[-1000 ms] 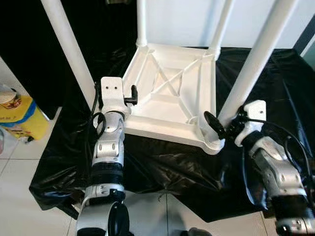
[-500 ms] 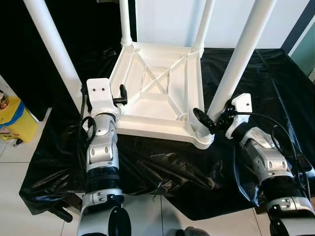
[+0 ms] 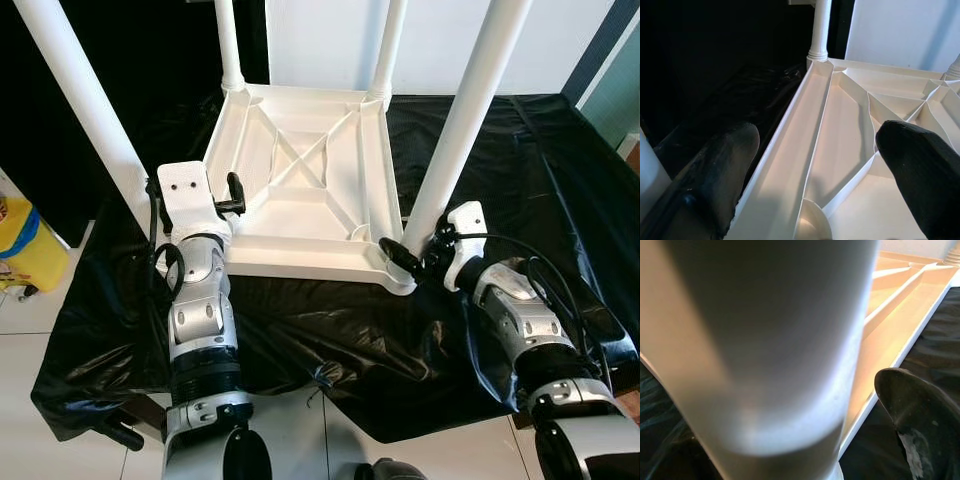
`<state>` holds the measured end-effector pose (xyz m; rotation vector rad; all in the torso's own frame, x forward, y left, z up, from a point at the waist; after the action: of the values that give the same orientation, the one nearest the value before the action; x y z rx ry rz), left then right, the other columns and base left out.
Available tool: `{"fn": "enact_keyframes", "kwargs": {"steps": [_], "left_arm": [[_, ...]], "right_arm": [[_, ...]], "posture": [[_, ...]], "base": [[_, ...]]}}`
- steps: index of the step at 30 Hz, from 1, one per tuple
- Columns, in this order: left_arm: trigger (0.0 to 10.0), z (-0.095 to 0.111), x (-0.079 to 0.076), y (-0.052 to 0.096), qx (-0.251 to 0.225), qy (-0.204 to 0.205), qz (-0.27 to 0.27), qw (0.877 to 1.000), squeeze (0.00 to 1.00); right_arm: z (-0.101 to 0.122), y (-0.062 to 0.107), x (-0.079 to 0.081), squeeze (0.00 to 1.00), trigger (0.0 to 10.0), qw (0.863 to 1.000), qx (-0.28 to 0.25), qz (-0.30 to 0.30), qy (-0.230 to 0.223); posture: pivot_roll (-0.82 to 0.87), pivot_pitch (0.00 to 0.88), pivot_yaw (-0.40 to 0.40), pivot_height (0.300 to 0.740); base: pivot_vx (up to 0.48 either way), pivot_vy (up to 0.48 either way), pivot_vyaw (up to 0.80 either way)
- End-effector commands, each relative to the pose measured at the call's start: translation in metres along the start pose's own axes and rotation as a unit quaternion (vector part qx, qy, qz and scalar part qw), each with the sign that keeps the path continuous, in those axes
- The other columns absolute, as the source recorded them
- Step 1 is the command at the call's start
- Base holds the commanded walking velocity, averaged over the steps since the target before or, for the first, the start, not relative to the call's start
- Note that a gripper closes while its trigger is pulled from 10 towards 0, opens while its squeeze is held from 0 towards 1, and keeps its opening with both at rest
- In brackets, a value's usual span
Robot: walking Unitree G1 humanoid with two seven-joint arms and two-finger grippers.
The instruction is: Building children table
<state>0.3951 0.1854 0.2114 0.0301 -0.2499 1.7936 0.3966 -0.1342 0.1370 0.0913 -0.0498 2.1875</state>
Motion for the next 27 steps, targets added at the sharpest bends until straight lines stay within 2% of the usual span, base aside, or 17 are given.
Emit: {"fn": "enact_keyframes", "kwargs": {"steps": [1,8,9,12,14,15,16,17,18,19,20,22,23,24,25,26,27], "left_arm": [[10.0,-0.011,0.067,0.021,0.043,0.007,0.265,0.963,0.00],[10.0,0.004,0.030,0.012,-0.007,0.063,0.149,0.987,0.00],[10.0,0.014,0.006,0.011,-0.035,0.094,0.067,0.993,0.00],[10.0,0.025,-0.013,0.014,-0.064,0.115,-0.002,0.991,0.00],[10.0,0.041,-0.054,0.027,-0.100,0.157,-0.147,0.971,0.00],[10.0,0.041,-0.054,0.027,-0.100,0.157,-0.147,0.971,0.00],[10.0,0.046,-0.071,0.036,-0.110,0.165,-0.208,0.958,0.00],[10.0,0.046,-0.071,0.036,-0.110,0.165,-0.208,0.958,0.00],[10.0,0.051,-0.088,0.048,-0.121,0.159,-0.270,0.942,0.00],[10.0,0.051,-0.088,0.048,-0.121,0.159,-0.270,0.942,0.00],[10.0,0.053,-0.102,0.059,-0.129,0.148,-0.321,0.926,0.00],[10.0,0.053,-0.102,0.059,-0.129,0.148,-0.321,0.926,0.00],[10.0,0.055,-0.116,0.072,-0.139,0.131,-0.374,0.908,0.00],[10.0,0.055,-0.116,0.072,-0.139,0.131,-0.374,0.908,0.00],[10.0,0.053,-0.127,0.085,-0.145,0.108,-0.416,0.891,0.00],[10.0,0.053,-0.127,0.085,-0.145,0.108,-0.416,0.891,0.00],[10.0,0.044,-0.139,0.102,-0.152,0.068,-0.467,0.868,0.00]], "right_arm": [[-0.005,0.007,-0.016,0.00,10.0,0.999,0.011,-0.036,0.005],[0.011,0.021,-0.042,0.00,10.0,0.994,-0.034,-0.099,0.023],[0.013,0.027,-0.048,0.00,10.0,0.992,-0.050,-0.117,0.024],[0.015,0.033,-0.051,0.00,10.0,0.989,-0.062,-0.129,0.027],[0.014,0.044,-0.058,0.00,10.0,0.985,-0.077,-0.152,0.019],[0.014,0.044,-0.058,0.00,10.0,0.985,-0.077,-0.152,0.019],[0.012,0.047,-0.061,0.00,10.0,0.984,-0.078,-0.159,0.018],[0.012,0.047,-0.061,0.00,10.0,0.984,-0.078,-0.159,0.018],[0.011,0.050,-0.064,0.00,10.0,0.983,-0.078,-0.165,0.017],[0.011,0.050,-0.064,0.00,10.0,0.983,-0.078,-0.165,0.017],[0.011,0.050,-0.065,0.00,10.0,0.983,-0.078,-0.167,0.018],[0.011,0.050,-0.065,0.00,10.0,0.983,-0.078,-0.167,0.018],[0.012,0.049,-0.065,0.00,10.0,0.982,-0.081,-0.167,0.018],[0.012,0.049,-0.065,0.00,10.0,0.982,-0.081,-0.167,0.018],[0.015,0.045,-0.063,0.00,10.0,0.982,-0.087,-0.165,0.017],[0.015,0.045,-0.063,0.00,10.0,0.982,-0.087,-0.165,0.017],[0.020,0.036,-0.048,0.00,10.0,0.982,-0.109,-0.154,0.019]], "posture": [[-0.01,0.038,-0.058,0.740],[-0.02,0.031,-0.053,0.740],[-0.02,0.030,-0.047,0.740],[-0.02,0.029,-0.042,0.740],[-0.03,0.029,-0.032,0.740],[-0.03,0.029,-0.032,0.740],[-0.04,0.029,-0.023,0.740],[-0.04,0.029,-0.023,0.740],[-0.05,0.028,-0.014,0.740],[-0.05,0.028,-0.014,0.740],[-0.05,0.027,-0.008,0.740],[-0.05,0.027,-0.008,0.740],[-0.06,0.024,-0.001,0.740],[-0.06,0.024,-0.001,0.740],[-0.06,0.021,-0.001,0.740],[-0.06,0.021,-0.001,0.740],[-0.05,0.015,-0.011,0.740]], "base": [[0.000,0.000,0.00],[0.000,0.000,0.00],[0.000,0.000,0.00],[0.000,0.000,0.00],[0.000,0.000,0.00],[0.000,0.000,0.00],[0.000,0.000,0.00],[0.000,0.000,0.00],[0.000,0.000,0.00],[0.000,0.000,0.00],[0.000,0.000,0.00],[0.000,0.000,0.00],[0.000,0.000,0.00],[0.000,0.000,0.00],[0.000,0.000,0.00],[0.000,0.000,0.00],[0.000,0.000,0.00]]}}
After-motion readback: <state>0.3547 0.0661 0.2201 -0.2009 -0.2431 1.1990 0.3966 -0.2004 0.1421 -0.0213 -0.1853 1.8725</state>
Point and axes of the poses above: a point about 5 cm out from each wrist's last joint towards the gripper, its own y axis pointing back from the gripper into the wrist, its own z axis along the axis of the wrist's last joint, x = y × z, the point moved 6 cm from there along -y, pointing out of the wrist towards the gripper, and after that the axes turned 10 degrees about -y, right-handed, at the moved point
